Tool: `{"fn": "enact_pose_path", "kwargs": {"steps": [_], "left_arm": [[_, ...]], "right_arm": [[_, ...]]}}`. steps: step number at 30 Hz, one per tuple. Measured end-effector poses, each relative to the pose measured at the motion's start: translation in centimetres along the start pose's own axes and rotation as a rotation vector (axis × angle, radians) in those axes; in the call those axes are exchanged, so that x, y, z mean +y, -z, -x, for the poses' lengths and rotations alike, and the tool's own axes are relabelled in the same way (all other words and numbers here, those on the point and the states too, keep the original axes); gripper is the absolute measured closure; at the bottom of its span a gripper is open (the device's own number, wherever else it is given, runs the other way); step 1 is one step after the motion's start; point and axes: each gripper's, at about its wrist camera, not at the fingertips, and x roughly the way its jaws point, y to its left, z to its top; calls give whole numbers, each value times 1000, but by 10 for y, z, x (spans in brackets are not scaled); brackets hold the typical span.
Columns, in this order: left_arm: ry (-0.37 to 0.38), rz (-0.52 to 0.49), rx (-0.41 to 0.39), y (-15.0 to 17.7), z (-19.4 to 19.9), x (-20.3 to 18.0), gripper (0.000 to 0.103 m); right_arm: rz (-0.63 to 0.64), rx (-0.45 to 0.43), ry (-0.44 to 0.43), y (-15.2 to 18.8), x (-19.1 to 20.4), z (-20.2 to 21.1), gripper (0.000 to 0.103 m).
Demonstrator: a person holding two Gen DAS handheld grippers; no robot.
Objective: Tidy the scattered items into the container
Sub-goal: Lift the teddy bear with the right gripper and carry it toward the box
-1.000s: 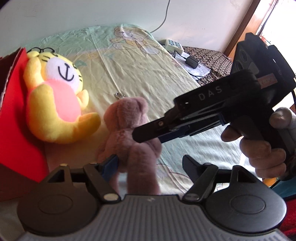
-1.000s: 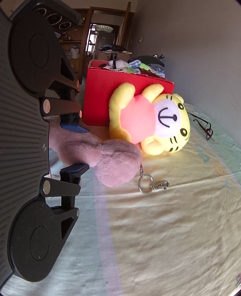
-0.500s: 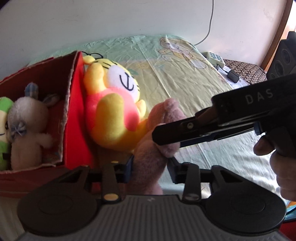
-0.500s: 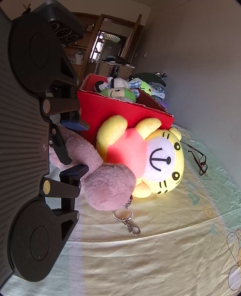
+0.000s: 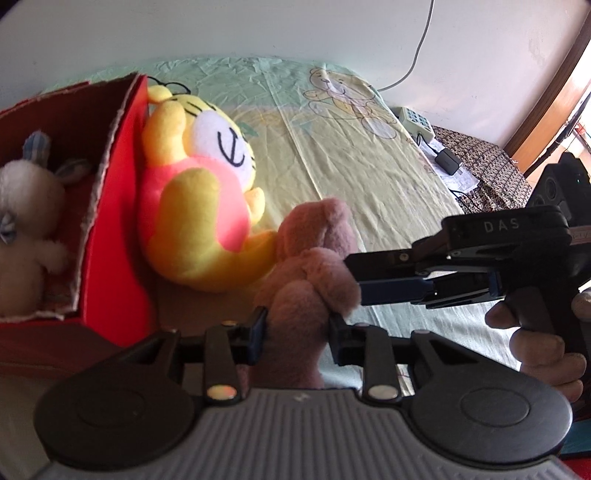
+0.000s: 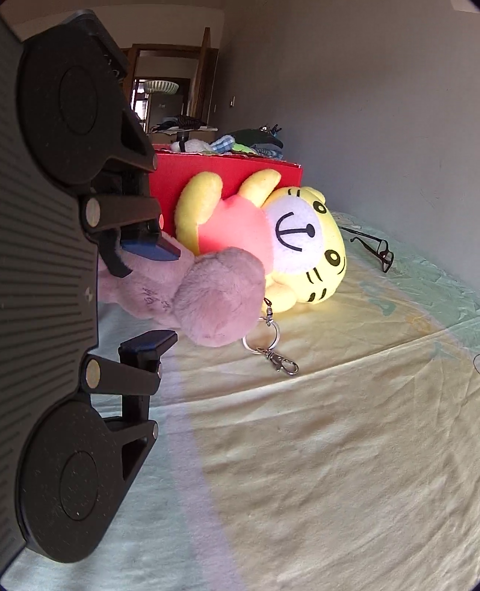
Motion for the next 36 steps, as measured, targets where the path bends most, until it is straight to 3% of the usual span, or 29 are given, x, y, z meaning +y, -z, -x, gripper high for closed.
{"fn": "enact_pose_path", "kwargs": {"steps": [1, 4, 9, 10, 13, 15, 18, 21, 23, 26, 27, 32, 34, 36], "left_arm": [[3, -8, 2, 0, 1, -2, 75], [127, 9, 9, 1, 6, -9, 82], [178, -22, 32, 5, 2, -30, 82], [196, -28, 30, 7, 4, -31, 82], [236, -29, 23, 9, 10, -32, 82], [232, -18, 37, 11, 6, -31, 82], [227, 10, 52, 16, 2, -22, 78], [132, 5, 16, 18, 11, -14, 70], [59, 7, 19, 17, 10, -5, 68], [14, 23, 38, 19, 9, 6, 65], [-7, 22, 37, 20, 7, 9, 58], [-21, 16, 28, 19, 3, 16, 55], [-20, 4, 19, 17, 3, 14, 40], [-17, -17, 6, 13, 5, 11, 33]], "right_arm": [[-1, 17, -25, -1, 2, 0, 67], [86, 24, 38, 3, 13, 4, 66], [149, 2, 71, 11, 20, 30, 72], [163, 3, 92, 12, 23, 34, 77], [240, 9, 201, 20, 33, 34, 76], [258, 25, 217, 23, 35, 26, 73], [262, 12, 168, 21, 43, 18, 68], [253, 33, 73, 18, 54, 4, 68], [246, 66, 61, 20, 57, -11, 68], [215, 124, 30, 22, 54, -29, 69], [212, 115, 24, 22, 54, -28, 69], [235, 20, 15, 18, 49, 4, 68], [238, -22, 62, 17, 41, 15, 66], [229, -43, 123, 17, 30, 20, 63]]}}
